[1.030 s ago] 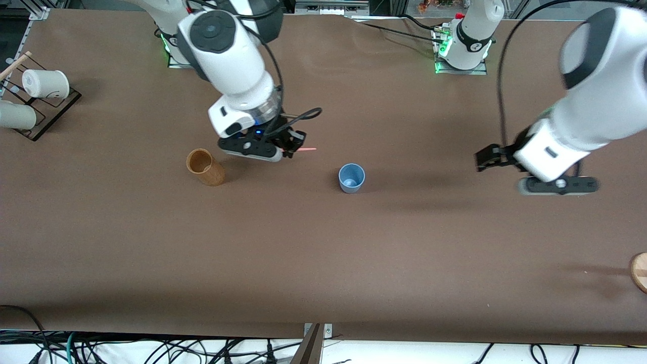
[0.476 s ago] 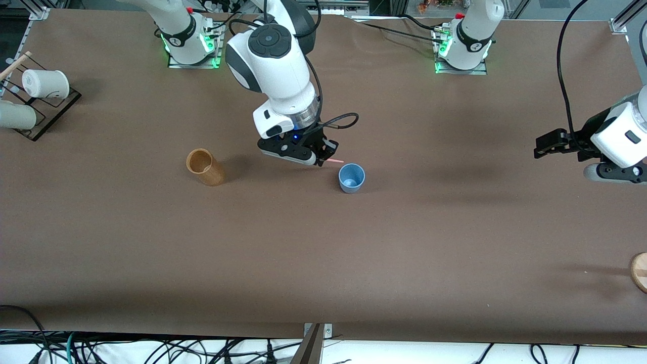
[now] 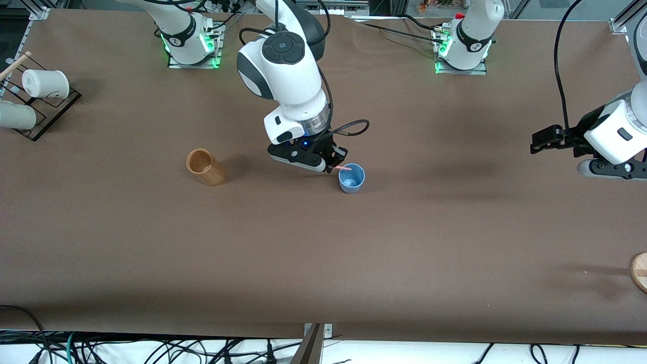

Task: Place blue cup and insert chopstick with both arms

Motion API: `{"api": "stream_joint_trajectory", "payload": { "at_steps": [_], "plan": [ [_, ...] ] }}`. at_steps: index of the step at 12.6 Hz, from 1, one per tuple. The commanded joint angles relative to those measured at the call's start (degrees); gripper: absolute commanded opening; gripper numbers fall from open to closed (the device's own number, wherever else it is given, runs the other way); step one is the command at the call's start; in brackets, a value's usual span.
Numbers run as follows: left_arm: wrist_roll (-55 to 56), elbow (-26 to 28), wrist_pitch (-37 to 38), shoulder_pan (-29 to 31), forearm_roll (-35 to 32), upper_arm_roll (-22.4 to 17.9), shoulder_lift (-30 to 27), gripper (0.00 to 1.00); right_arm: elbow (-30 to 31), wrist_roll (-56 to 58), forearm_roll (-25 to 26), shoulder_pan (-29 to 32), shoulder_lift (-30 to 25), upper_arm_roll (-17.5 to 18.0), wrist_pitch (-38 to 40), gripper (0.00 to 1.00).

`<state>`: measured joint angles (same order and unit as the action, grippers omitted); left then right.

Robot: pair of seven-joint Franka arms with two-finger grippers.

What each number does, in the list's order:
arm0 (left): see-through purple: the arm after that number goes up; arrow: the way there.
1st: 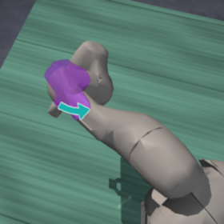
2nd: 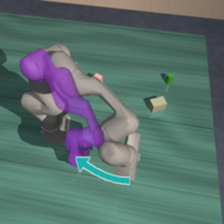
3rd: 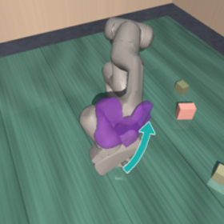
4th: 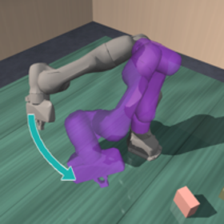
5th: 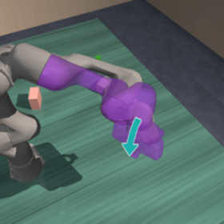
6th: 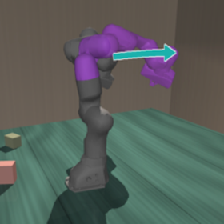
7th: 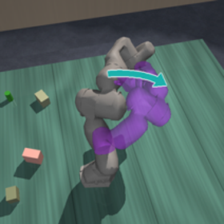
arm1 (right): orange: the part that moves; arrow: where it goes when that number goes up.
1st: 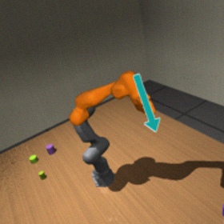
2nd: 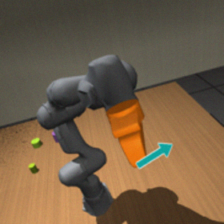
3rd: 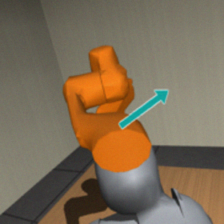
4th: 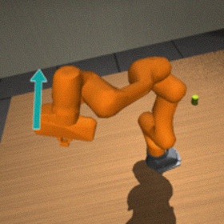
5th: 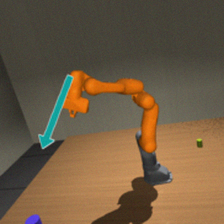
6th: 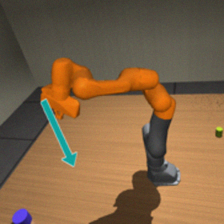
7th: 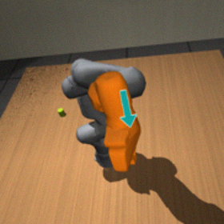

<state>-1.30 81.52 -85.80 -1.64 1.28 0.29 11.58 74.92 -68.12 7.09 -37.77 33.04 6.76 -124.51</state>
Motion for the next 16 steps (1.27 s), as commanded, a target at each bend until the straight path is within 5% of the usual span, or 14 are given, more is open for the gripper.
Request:
{"api": "stream_joint_trajectory", "payload": {
  "at_steps": [1,4,5,7,10,12,16],
  "plan": [
    [-0.7,1.4,-0.2,0.1,0.5,0.3,-1.2,1.0,-2.4,-1.5,2.0,-0.7,2.2,-0.4,0.1,0.11],
    [-1.2,1.5,-0.1,0.1,0.7,0.2,-1.1,1.0,-2.4,-3.2,2.1,-1.3,2.8,-0.5,-0.1,0.21],
    [-1.1,1.5,-0.2,0.2,0.7,0.2,-1.1,1.0,-2.4,-4.1,2.2,-1.3,2.9,-0.5,-0.6,0.37],
    [-0.7,1.5,-0.1,0.0,0.7,0.3,-1.1,1.0,-2.4,-4.3,2.7,-1.4,2.9,-0.5,-0.9,0.44],
    [-1.0,1.4,-0.1,-0.1,0.7,0.3,-1.1,1.0,-2.5,-3.9,2.8,-1.3,2.1,-0.6,-0.4,0.72],
    [-1.2,1.4,-0.1,0.0,0.7,0.3,-1.1,1.0,-2.5,-3.1,2.8,-1.1,0.6,-0.7,2.2,0.99],
    [-1.2,1.4,-0.1,0.0,0.8,0.3,-1.1,1.0,-2.4,11.7,1.2,3.9,-3.9,-0.8,12.3,0.99]
  ]
}}
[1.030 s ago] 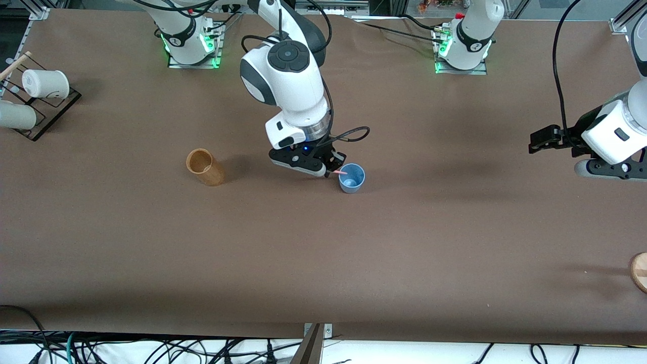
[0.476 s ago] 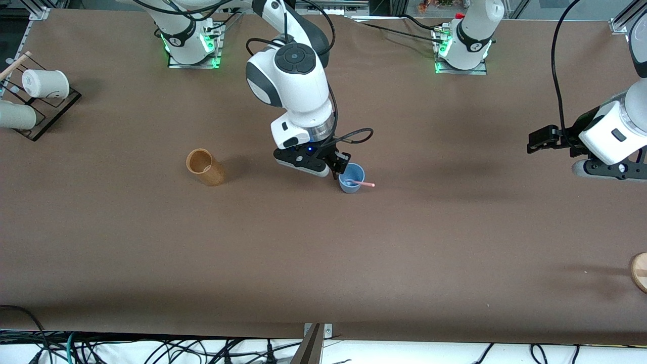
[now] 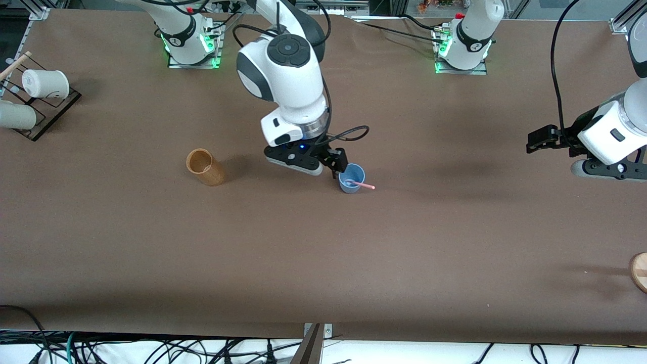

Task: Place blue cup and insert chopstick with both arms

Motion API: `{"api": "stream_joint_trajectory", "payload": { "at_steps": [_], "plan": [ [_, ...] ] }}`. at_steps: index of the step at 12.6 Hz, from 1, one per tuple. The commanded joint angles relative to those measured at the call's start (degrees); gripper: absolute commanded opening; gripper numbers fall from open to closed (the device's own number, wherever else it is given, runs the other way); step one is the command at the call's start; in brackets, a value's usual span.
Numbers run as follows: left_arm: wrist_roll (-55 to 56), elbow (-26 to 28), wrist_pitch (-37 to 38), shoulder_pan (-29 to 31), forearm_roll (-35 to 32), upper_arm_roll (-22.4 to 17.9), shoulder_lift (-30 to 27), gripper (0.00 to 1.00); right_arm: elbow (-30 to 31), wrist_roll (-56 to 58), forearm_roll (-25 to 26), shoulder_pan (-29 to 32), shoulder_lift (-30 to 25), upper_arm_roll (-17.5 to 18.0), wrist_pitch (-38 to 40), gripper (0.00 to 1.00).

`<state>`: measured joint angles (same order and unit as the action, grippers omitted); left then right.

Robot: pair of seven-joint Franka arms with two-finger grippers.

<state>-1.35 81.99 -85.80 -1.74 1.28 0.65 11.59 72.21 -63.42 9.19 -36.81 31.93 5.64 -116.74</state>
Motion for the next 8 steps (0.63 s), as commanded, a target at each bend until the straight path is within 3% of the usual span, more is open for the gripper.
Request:
{"api": "stream_joint_trajectory", "payload": {
  "at_steps": [1,5,8],
  "plan": [
    [-1.0,1.0,-0.1,0.1,0.8,0.0,-1.1,1.0,0.3,12.3,-2.1,5.1,-4.0,0.3,6.9,0.99],
    [-1.1,1.0,-0.1,0.2,0.9,0.0,-1.1,1.0,0.5,37.2,-9.5,14.8,-9.9,-1.0,17.0,0.99],
    [-1.1,1.0,-0.1,0.1,0.9,0.0,-1.0,1.0,2.2,52.3,-12.4,17.5,-15.9,-6.7,25.0,1.0]
  ]
}}
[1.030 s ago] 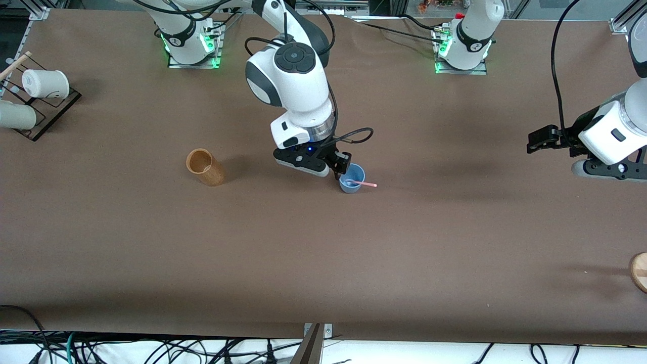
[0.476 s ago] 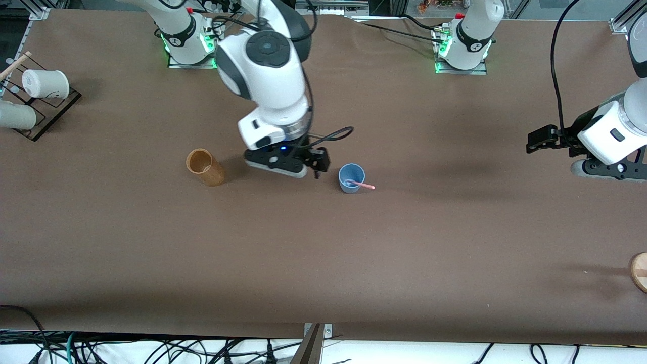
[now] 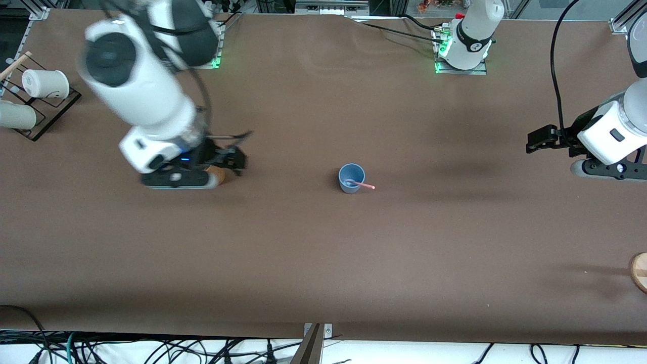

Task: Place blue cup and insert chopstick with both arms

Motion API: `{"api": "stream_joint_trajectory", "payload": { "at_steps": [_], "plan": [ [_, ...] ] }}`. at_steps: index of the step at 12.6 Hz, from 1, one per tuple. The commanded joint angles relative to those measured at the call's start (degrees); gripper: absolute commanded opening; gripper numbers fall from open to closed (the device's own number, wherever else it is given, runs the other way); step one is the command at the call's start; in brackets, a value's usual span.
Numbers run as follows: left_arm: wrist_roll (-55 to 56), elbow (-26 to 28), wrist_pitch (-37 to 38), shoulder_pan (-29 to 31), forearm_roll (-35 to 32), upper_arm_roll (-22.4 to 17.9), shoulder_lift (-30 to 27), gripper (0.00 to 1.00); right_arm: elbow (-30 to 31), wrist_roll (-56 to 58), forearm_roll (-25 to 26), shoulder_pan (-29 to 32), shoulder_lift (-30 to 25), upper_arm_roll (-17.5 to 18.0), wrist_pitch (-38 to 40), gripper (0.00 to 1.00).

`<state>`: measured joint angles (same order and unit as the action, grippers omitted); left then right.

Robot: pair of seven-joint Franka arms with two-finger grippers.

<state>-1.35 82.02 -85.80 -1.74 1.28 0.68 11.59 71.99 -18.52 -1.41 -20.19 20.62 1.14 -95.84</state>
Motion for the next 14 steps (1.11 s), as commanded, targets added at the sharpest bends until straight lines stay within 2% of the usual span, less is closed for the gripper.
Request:
{"api": "stream_joint_trajectory", "payload": {
  "at_steps": [1,3,5,6,8,14],
  "plan": [
    [-1.1,0.9,-0.1,0.1,0.9,-0.1,-1.1,1.0,5.5,10.3,-1.7,2.8,-8.1,-2.3,4.9,1.0],
    [-1.1,0.9,-0.1,0.1,0.9,-0.1,-1.1,1.0,13.6,13.1,-1.8,6.0,-15.3,-2.0,4.9,1.0],
    [-1.1,1.0,-0.1,0.0,0.9,-0.1,-1.1,1.0,17.6,15.8,-1.8,8.8,-19.0,-1.8,6.3,1.0],
    [-1.1,0.9,-0.2,0.1,0.9,-0.1,-1.0,1.0,17.3,15.9,-1.6,10.0,-19.0,-1.7,7.5,1.0],
    [-1.1,0.9,-0.2,0.0,0.9,-0.1,-1.0,1.0,17.2,16.0,-1.6,13.4,-19.0,0.9,7.9,1.0],
    [-1.2,0.9,-0.1,0.0,0.9,-0.1,-1.0,1.0,16.8,15.6,-1.8,13.5,-18.2,0.7,9.0,1.0]
  ]
}}
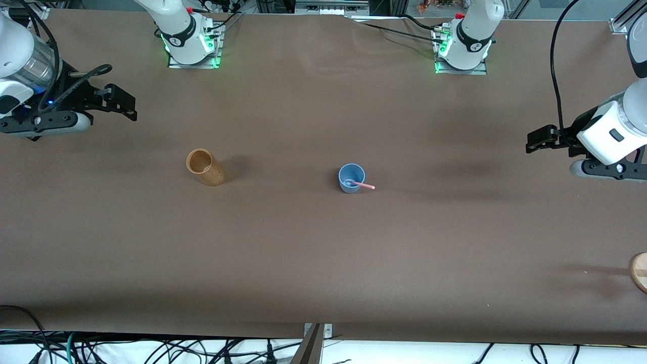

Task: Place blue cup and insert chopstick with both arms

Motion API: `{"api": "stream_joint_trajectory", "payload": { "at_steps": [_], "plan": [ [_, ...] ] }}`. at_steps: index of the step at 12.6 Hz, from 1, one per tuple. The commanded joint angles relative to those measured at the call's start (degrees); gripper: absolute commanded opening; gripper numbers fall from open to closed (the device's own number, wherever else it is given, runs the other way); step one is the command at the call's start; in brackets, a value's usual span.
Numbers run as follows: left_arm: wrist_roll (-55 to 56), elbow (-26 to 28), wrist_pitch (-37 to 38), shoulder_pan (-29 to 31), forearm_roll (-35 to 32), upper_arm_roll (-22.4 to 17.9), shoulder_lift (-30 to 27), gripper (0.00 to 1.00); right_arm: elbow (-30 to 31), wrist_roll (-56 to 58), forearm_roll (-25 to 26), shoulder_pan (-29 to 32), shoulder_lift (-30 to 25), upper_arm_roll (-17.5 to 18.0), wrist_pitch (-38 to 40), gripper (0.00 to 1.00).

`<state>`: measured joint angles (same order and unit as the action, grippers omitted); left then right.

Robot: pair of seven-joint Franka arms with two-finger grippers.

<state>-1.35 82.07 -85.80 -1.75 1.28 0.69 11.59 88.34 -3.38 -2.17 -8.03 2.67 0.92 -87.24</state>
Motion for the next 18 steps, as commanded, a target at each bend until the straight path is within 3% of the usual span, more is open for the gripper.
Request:
{"api": "stream_joint_trajectory", "payload": {
  "at_steps": [1,18],
  "plan": [
    [-1.1,0.9,-0.1,0.0,0.9,-0.1,-1.0,1.0,-0.4,0.6,-1.8,1.5,0.7,0.7,0.4,1.0],
    [-1.2,0.9,-0.2,0.0,1.0,-0.1,-1.0,1.0,-0.7,0.2,-2.3,1.1,0.8,1.0,0.8,1.0]
  ]
}}
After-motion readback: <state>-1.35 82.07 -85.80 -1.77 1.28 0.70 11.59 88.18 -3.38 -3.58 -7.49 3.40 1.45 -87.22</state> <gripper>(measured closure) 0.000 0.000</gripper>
